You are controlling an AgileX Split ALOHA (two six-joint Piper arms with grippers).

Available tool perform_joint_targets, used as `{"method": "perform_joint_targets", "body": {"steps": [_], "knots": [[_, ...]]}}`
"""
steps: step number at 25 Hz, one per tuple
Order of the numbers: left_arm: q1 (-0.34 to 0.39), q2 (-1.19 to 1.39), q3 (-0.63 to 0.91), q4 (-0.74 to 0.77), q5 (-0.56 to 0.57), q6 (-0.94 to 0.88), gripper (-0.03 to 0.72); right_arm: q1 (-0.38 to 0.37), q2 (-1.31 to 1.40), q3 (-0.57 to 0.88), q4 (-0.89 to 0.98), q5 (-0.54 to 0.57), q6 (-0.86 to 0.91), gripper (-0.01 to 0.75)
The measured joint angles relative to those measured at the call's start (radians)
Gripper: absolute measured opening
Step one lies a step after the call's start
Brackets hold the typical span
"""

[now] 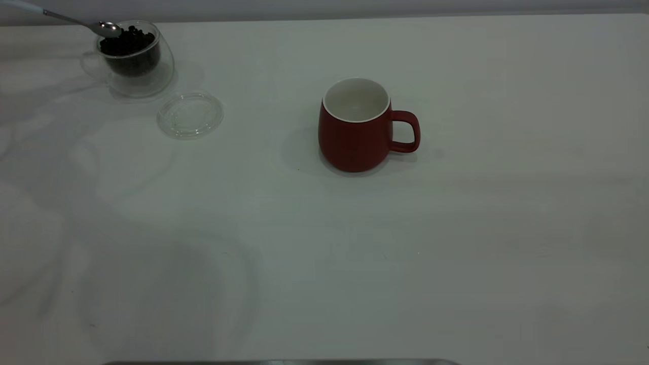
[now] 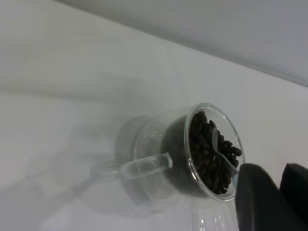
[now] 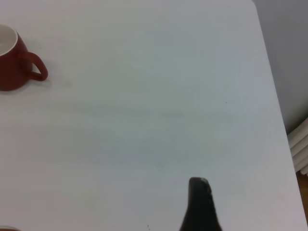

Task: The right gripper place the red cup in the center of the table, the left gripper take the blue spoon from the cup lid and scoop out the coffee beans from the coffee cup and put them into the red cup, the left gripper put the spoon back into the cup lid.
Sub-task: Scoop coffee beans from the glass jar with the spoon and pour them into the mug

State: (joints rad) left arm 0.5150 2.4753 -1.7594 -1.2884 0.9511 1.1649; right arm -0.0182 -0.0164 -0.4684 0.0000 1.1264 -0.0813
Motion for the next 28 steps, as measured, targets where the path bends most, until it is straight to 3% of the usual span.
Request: {"method": "perform_joint_targets", "body": {"steps": [12,28], "knots": [[-0.039,0.036,0.001,-0.073,-0.05,0.037,0.119,0.0,0.0,0.0,0.0,0.0,0.0,0.59],[-0.039,0.038,0.001,-0.004,-0.045,0.035,0.119,0.0,0.0,0.0,0.0,0.0,0.0,0.59]]}}
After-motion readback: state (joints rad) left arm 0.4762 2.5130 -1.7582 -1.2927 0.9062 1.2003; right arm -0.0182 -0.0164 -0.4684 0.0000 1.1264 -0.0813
